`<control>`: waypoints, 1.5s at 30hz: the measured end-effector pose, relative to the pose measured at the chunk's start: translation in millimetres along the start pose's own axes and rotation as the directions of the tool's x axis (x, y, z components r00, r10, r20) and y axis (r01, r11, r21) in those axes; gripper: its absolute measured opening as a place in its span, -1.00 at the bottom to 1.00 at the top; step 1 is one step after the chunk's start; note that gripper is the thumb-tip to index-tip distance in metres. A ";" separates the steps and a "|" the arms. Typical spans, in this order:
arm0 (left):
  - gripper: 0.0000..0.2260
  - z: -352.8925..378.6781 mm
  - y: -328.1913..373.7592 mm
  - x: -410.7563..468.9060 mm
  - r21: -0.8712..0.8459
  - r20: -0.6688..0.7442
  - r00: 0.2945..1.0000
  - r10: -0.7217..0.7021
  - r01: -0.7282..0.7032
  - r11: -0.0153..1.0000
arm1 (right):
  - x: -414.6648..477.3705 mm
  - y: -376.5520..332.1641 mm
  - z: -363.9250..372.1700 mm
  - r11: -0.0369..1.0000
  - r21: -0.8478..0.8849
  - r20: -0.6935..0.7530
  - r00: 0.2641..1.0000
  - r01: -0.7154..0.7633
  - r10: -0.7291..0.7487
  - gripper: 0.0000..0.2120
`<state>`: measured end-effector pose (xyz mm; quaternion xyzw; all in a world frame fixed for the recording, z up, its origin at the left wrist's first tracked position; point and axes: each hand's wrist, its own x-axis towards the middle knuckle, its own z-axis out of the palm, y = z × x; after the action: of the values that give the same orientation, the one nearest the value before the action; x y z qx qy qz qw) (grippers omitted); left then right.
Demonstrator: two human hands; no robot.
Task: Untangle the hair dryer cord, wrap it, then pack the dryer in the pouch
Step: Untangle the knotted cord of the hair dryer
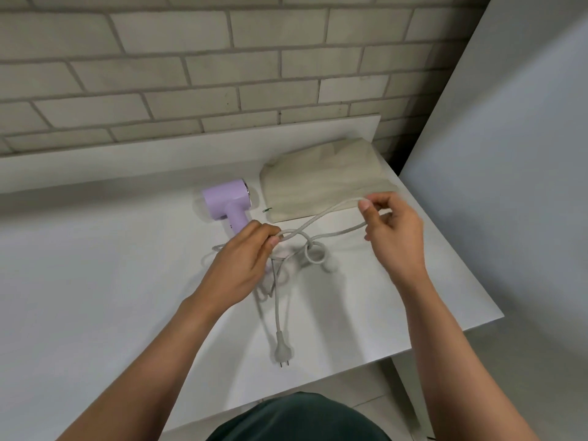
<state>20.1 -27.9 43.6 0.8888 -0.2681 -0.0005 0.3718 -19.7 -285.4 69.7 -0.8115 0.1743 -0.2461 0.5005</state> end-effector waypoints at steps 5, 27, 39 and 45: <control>-0.81 -1.7 -5.0 4.4 0.042 -0.007 1.000 -0.017 0.017 0.999 | -0.3 24.7 4.6 0.920 -0.361 0.273 0.926 -0.152 0.260 -0.89; -0.76 -17.4 -8.6 -2.5 -0.098 -0.008 0.993 -0.117 0.116 0.988 | -33.6 -25.9 36.0 0.749 -0.159 0.105 0.765 0.644 -0.635 -0.90; -0.82 -16.8 2.2 8.7 -0.254 -0.018 0.994 -0.107 0.099 0.962 | -19.1 -3.8 4.2 0.998 -0.013 -0.124 0.990 0.068 -0.069 -0.94; -0.82 -15.4 -6.1 12.1 -0.207 0.025 0.990 -0.141 0.143 0.968 | -29.5 30.3 9.4 0.793 -0.599 0.240 0.970 0.116 0.039 -0.68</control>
<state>36.5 -20.0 53.1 0.8618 -0.2041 -0.0598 0.4604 -39.5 -276.2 32.2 -0.9561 0.1658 -0.0872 0.2253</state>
